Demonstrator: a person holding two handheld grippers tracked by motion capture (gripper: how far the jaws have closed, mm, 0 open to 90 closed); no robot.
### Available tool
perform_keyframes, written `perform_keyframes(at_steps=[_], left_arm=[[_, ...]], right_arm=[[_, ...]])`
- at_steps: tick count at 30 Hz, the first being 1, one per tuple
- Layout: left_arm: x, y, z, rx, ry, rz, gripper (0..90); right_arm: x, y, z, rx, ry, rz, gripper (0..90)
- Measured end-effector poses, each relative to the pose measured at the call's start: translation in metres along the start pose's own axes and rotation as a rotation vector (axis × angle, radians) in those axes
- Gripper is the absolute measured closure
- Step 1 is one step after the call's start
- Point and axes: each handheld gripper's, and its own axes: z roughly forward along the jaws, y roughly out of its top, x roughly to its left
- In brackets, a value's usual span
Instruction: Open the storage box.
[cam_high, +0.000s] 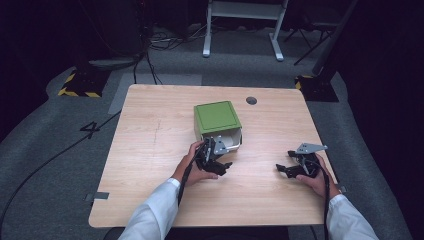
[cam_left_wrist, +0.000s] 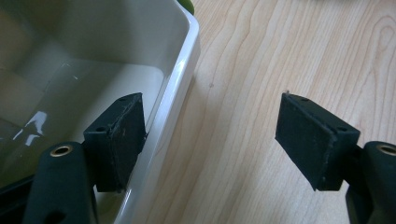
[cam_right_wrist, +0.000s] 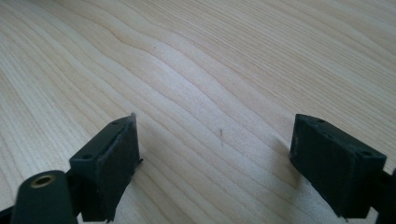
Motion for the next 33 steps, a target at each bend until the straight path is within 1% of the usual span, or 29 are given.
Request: perform_keyframes(at_steps=[3,6,7,8,14,15,19,21,22,26,27,33], left_arm=[[0.000,0.000,-0.001,0.005,0.005,0.003,29.4],[0.003,-0.002,-0.008,-0.024,-0.038,-0.019,37.1],[0.004,-0.002,-0.009,-0.028,-0.048,-0.022,38.5],[0.003,-0.002,-0.009,-0.031,-0.049,-0.021,40.3],[-0.002,-0.002,-0.012,-0.031,-0.067,0.013,47.9],[-0.003,-0.003,-0.012,-0.028,-0.072,0.013,49.0],[-0.010,-0.004,-0.014,-0.021,-0.090,0.036,53.1],[-0.013,-0.004,-0.014,-0.018,-0.092,0.040,54.1],[-0.017,-0.005,-0.015,-0.017,-0.092,0.046,54.1],[-0.023,-0.007,-0.017,-0.010,-0.096,0.042,54.4],[-0.024,-0.008,-0.017,-0.010,-0.095,0.047,54.4],[-0.029,-0.009,-0.020,-0.013,-0.105,0.037,57.6]], right_arm=[[0.000,0.000,0.000,0.000,-0.001,-0.001,15.8],[0.000,0.000,0.000,0.000,0.000,-0.002,15.8],[0.000,0.000,0.000,0.000,0.000,-0.002,15.8],[0.000,0.000,0.000,0.000,0.000,-0.002,15.8],[0.000,-0.001,-0.001,0.000,-0.001,-0.001,15.8],[0.000,-0.001,-0.001,0.000,-0.001,-0.001,15.8],[0.000,-0.001,-0.001,0.000,-0.001,-0.002,15.8],[0.000,-0.001,-0.001,0.000,-0.001,-0.001,15.8],[0.000,-0.001,-0.001,0.000,-0.002,-0.001,15.8],[0.000,-0.001,-0.001,0.001,-0.002,0.001,15.7],[0.000,-0.001,-0.001,0.001,-0.002,0.002,15.7],[0.000,-0.001,-0.001,0.000,-0.001,0.002,15.7]])
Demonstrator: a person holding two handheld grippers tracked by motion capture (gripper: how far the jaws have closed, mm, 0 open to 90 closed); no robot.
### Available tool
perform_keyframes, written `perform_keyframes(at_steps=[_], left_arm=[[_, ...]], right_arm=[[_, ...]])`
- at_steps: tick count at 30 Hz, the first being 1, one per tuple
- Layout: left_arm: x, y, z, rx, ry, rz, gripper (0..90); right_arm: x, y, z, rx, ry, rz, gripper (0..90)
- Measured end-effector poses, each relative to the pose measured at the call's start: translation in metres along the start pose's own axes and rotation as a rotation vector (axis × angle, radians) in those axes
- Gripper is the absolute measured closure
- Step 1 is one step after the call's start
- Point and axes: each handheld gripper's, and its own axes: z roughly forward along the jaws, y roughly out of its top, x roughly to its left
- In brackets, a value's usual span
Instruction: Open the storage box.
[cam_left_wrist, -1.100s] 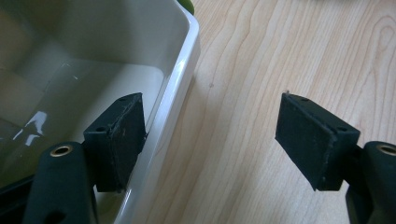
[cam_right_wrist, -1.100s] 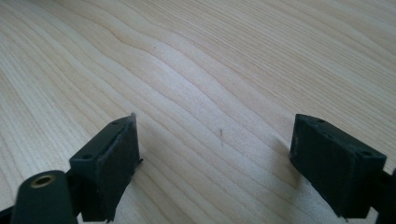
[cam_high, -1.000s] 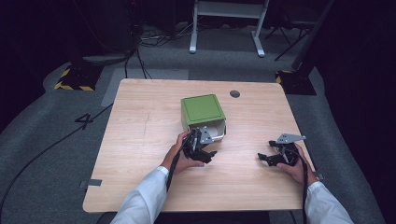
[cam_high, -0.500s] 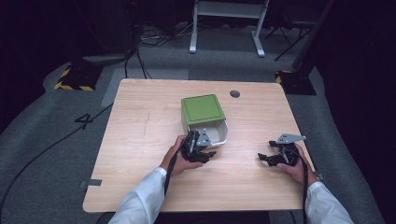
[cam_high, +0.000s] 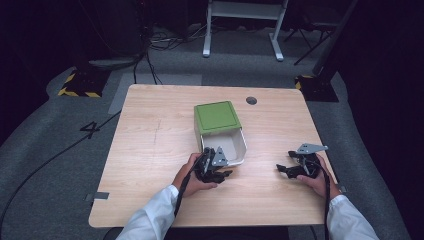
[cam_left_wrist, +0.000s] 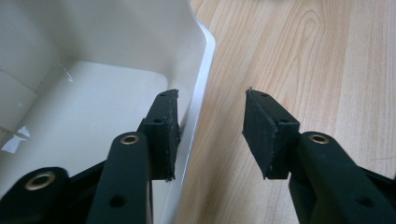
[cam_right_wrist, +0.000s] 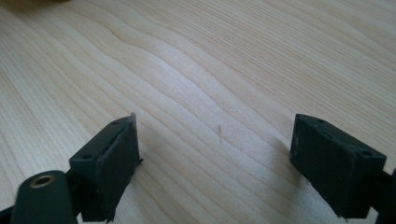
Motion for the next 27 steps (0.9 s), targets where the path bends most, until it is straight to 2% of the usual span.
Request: perform_keyframes(at_steps=[14,27], left_arm=[[-0.016,0.004,0.005,0.015,-0.014,0.029,58.5],[-0.030,0.008,0.008,0.045,-0.032,0.060,53.5]], right_arm=[[0.000,0.000,0.000,-0.001,0.000,0.000,15.8],[0.000,0.000,0.000,0.000,-0.001,0.000,15.7]])
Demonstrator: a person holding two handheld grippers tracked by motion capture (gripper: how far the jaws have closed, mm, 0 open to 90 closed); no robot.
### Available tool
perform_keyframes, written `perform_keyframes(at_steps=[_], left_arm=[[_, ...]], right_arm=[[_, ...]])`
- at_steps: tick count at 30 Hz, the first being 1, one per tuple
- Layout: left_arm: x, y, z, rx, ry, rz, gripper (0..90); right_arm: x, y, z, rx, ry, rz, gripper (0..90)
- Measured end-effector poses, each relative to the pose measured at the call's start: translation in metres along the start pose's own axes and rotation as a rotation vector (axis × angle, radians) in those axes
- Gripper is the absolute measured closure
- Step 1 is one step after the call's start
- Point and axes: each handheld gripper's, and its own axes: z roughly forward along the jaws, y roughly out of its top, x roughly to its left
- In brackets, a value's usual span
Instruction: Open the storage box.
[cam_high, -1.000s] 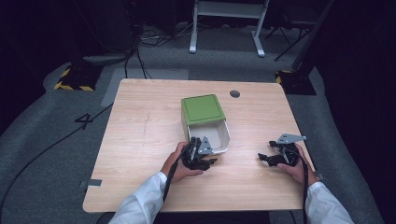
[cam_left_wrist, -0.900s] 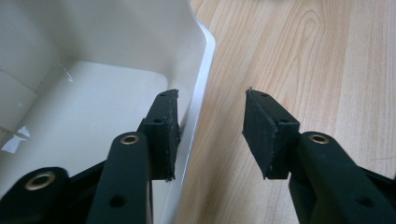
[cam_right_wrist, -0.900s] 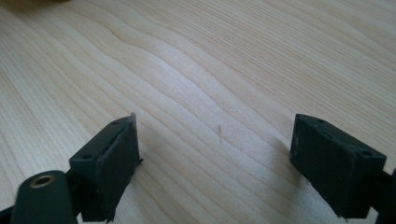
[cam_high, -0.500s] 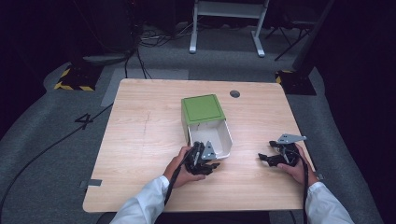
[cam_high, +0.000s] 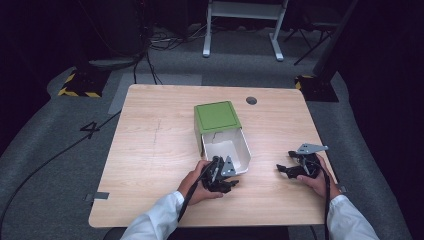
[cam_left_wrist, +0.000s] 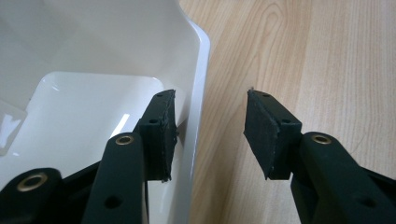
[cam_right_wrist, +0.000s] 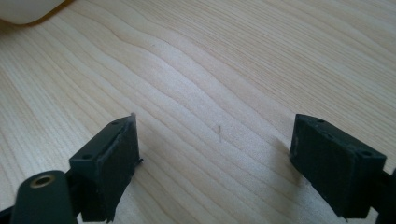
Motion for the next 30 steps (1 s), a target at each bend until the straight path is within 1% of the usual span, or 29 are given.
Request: perform_keyframes(at_steps=[1,4,5,11,15,16,20,22,24,25,26,27,30], left_arm=[[-0.001,0.000,0.000,0.001,-0.003,0.006,53.2],[-0.003,0.001,0.001,0.001,-0.008,0.005,51.3],[-0.004,0.001,0.000,0.008,-0.015,0.008,51.1],[-0.006,0.003,0.000,0.003,-0.023,0.004,51.0],[-0.008,0.004,0.001,0.003,-0.030,0.014,50.9],[-0.009,0.005,0.001,0.009,-0.032,0.015,50.4],[-0.011,0.006,0.000,0.009,-0.034,0.024,48.0],[-0.011,0.008,-0.001,-0.001,-0.037,0.028,47.2],[-0.012,0.009,-0.002,0.001,-0.038,0.023,44.4],[-0.012,0.010,-0.005,-0.011,-0.037,0.019,43.0],[-0.012,0.010,-0.005,-0.011,-0.037,0.019,41.9],[-0.011,0.011,-0.008,-0.024,-0.042,0.023,41.5],[-0.012,0.014,-0.014,-0.041,-0.043,0.027,38.3]], right_arm=[[0.000,0.000,0.000,0.000,0.000,0.000,15.7],[0.000,0.000,0.000,0.000,0.000,0.000,15.7],[0.000,0.000,0.000,0.000,0.000,0.000,15.7],[0.000,0.000,0.000,0.000,0.000,0.000,15.7],[0.000,0.000,0.000,-0.001,0.000,-0.001,15.7],[0.000,0.000,0.000,-0.001,0.001,-0.001,15.7],[0.000,0.000,0.000,0.000,0.001,-0.001,15.7],[0.000,0.000,0.000,-0.001,0.000,-0.002,15.7],[0.000,0.000,0.000,-0.001,0.000,-0.001,15.7],[0.000,0.000,0.000,-0.001,0.000,-0.001,15.7],[0.000,0.000,0.000,-0.001,0.000,-0.001,15.7],[0.000,0.000,0.000,-0.001,0.000,-0.001,15.7],[0.000,0.000,0.000,-0.001,0.002,-0.002,15.7]])
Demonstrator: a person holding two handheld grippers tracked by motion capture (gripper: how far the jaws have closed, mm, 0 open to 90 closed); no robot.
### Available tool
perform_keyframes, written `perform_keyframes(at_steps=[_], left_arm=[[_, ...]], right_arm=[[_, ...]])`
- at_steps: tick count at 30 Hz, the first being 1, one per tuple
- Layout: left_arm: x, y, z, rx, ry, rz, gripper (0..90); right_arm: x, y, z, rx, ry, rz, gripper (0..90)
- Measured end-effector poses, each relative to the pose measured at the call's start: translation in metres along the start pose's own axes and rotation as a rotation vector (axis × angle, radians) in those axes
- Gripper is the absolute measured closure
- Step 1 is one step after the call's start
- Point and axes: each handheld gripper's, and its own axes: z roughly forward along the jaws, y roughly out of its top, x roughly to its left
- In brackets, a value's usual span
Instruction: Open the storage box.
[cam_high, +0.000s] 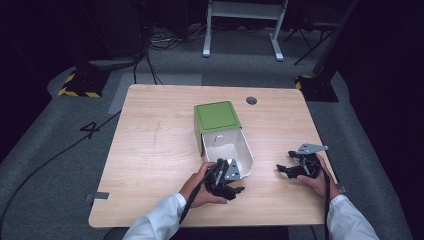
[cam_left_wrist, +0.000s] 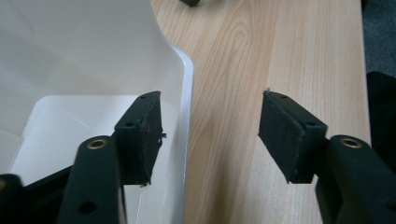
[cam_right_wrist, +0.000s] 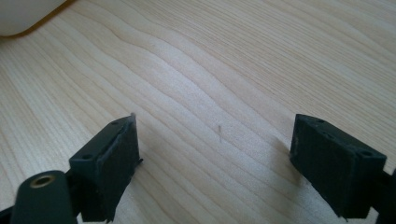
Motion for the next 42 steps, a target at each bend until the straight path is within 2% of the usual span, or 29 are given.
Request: perform_keyframes(at_steps=[2,7,8,11,17,19,21,23,24,27,31,34,37,42], left_arm=[[0.000,0.001,-0.002,-0.009,0.004,0.000,36.5],[0.001,0.006,-0.024,-0.063,0.029,0.006,32.6],[0.001,0.006,-0.024,-0.063,0.029,0.006,32.1],[0.003,0.007,-0.041,-0.100,0.056,-0.010,29.0],[0.007,0.000,-0.065,-0.131,0.115,-0.026,25.3],[0.007,-0.002,-0.068,-0.128,0.126,-0.028,24.2],[0.010,-0.010,-0.076,-0.125,0.160,-0.035,23.7],[0.011,-0.013,-0.079,-0.125,0.169,-0.039,23.2],[0.012,-0.019,-0.085,-0.126,0.195,-0.058,23.1],[0.015,-0.029,-0.093,-0.122,0.228,-0.080,20.5],[0.016,-0.041,-0.102,-0.114,0.252,-0.091,18.5],[0.016,-0.049,-0.108,-0.097,0.292,-0.073,16.3],[0.017,-0.058,-0.111,-0.087,0.298,-0.078,16.3],[0.021,-0.071,-0.111,-0.040,0.328,-0.083,16.3]], right_arm=[[0.000,0.000,0.000,0.000,0.000,0.000,15.7],[0.000,0.000,0.000,0.000,-0.001,0.000,15.7],[0.000,0.000,0.000,0.000,0.000,0.000,15.7],[0.000,0.000,0.000,0.000,0.000,0.001,15.7],[0.000,0.000,0.000,0.000,0.000,0.000,15.7],[0.000,0.000,0.000,0.000,0.000,0.001,15.7],[0.000,0.000,0.000,0.000,0.000,0.000,15.7],[0.000,0.000,0.000,0.000,0.000,0.001,15.7],[0.000,0.000,0.000,0.000,0.000,0.001,15.7],[0.000,0.000,0.000,0.000,0.000,0.001,15.7],[0.000,0.000,0.000,0.000,0.000,0.001,15.7],[0.000,0.000,0.000,0.000,-0.001,0.000,15.7],[0.000,0.000,0.000,0.001,-0.002,0.001,15.7],[0.000,0.000,0.000,0.000,-0.001,0.000,15.7]])
